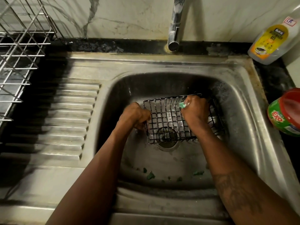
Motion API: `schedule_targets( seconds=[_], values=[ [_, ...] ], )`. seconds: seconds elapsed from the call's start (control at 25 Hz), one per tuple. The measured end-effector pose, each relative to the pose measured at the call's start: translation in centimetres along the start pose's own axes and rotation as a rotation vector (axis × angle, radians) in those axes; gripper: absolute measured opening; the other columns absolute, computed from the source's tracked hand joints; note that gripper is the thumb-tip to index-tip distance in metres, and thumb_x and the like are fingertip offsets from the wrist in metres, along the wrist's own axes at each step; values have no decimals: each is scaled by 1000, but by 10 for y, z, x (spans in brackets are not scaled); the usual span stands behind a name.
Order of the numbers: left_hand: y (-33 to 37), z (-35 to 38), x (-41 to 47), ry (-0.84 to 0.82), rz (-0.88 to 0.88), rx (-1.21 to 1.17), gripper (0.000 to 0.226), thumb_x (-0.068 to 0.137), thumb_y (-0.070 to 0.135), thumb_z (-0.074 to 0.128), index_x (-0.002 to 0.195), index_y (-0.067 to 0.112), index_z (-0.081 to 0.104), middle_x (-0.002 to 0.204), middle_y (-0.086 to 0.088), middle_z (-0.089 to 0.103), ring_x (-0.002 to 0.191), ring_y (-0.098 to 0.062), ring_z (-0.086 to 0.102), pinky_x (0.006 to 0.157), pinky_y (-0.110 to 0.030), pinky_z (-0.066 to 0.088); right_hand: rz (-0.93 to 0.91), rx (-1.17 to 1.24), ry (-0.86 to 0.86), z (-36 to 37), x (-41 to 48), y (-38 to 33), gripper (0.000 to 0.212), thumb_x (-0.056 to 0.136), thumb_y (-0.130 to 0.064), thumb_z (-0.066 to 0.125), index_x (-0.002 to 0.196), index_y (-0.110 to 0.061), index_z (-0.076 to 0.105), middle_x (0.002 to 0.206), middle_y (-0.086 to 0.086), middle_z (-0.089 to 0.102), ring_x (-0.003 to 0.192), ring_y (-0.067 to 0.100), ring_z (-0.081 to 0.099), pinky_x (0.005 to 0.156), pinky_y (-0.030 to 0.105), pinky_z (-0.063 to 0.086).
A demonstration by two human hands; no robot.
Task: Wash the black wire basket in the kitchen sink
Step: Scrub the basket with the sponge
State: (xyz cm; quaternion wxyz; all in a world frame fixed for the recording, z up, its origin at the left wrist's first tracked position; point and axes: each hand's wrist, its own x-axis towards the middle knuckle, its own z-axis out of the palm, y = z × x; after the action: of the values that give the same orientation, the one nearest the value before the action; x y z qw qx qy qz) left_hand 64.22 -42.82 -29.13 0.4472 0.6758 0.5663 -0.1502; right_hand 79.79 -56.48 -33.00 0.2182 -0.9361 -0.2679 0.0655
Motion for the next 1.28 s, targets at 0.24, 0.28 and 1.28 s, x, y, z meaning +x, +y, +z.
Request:
schedule_targets(
  seconds=[0.24,0.28,1.28],
  values=[
    [0,8,-2,470,752,148,40,94,25,71,133,21,66,116,-2,74,100,-15,71,92,-21,51,-71,153,-56,4,-11,-13,23,83,-8,75,103,-16,66,83,-1,64,65,9,58,48,15,36],
    [2,11,-1,455,790,195,34,96,24,68,130,22,68,113,-1,75,99,-17,71,89,-22,51,-81,186,-53,3,-12,-14,24,83,-8,74,104,-17,65,83,-3,61,63,5,55,47,12,35],
    [2,8,7,343,438,42,18,89,25,69,85,10,77,70,-2,74,61,-15,72,61,-27,58,-418,564,57,12,-12,-47,14,89,-9,72,100,-11,80,99,-1,77,91,1,69,86,20,57]
  ],
)
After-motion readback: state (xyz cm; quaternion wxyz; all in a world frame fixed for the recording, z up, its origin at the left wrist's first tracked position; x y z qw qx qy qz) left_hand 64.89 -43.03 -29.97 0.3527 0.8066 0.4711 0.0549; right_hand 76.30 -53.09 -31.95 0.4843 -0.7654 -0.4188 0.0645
